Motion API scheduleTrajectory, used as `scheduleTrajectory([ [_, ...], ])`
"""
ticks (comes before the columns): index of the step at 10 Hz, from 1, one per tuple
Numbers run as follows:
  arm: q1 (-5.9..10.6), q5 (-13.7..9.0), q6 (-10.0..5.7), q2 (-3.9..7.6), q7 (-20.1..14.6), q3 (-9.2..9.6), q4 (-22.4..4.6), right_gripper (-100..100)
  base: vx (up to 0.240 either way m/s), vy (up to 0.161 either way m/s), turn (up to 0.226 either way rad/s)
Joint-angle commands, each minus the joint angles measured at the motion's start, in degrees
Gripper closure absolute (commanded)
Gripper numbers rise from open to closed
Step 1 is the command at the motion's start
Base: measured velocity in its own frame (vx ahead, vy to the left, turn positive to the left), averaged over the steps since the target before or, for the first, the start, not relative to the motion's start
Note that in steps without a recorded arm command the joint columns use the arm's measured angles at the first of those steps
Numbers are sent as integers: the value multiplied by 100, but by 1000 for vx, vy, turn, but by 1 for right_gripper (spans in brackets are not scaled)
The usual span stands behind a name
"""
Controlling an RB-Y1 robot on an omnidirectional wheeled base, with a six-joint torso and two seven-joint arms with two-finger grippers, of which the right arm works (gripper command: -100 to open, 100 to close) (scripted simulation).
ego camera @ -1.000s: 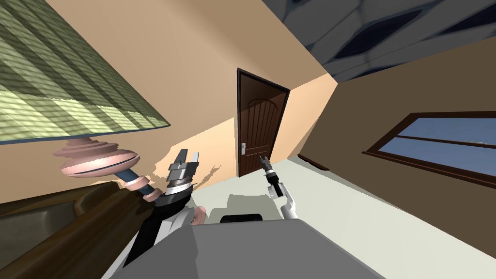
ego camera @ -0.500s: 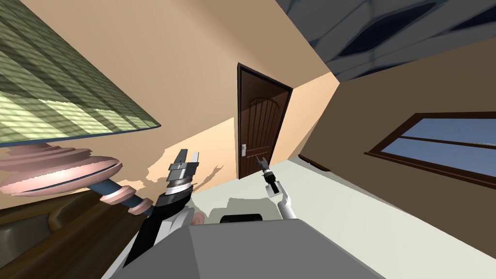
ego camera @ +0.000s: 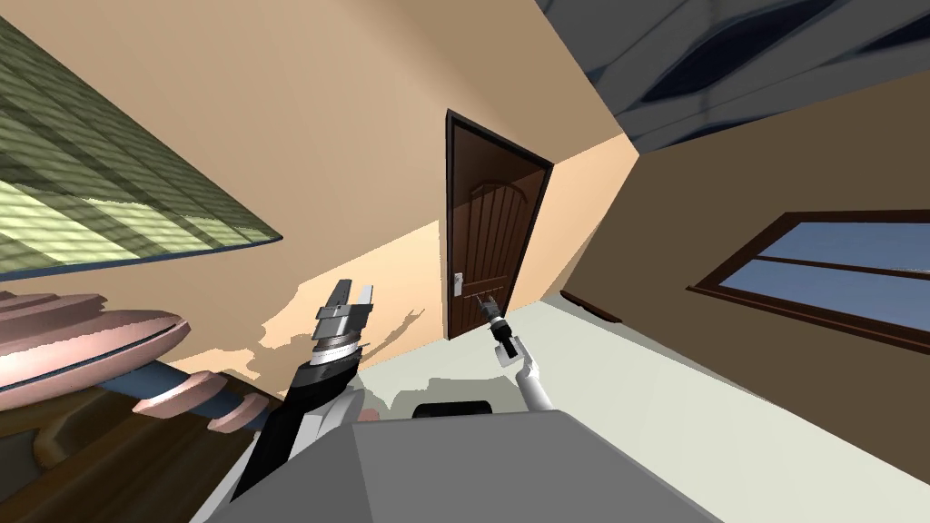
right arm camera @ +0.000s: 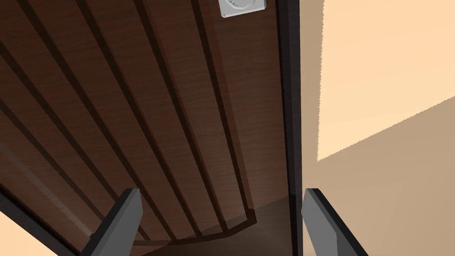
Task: Pull the door open
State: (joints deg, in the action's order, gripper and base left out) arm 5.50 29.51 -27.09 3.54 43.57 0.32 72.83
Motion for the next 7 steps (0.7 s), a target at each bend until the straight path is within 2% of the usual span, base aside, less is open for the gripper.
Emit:
scheduleTrajectory([
  [1, 141, 94, 15, -35, 144, -3, -242, -100, 91, 40, -14],
  [7, 564, 405, 81, -141, 560, 6, -963, -100, 87, 35, -15],
])
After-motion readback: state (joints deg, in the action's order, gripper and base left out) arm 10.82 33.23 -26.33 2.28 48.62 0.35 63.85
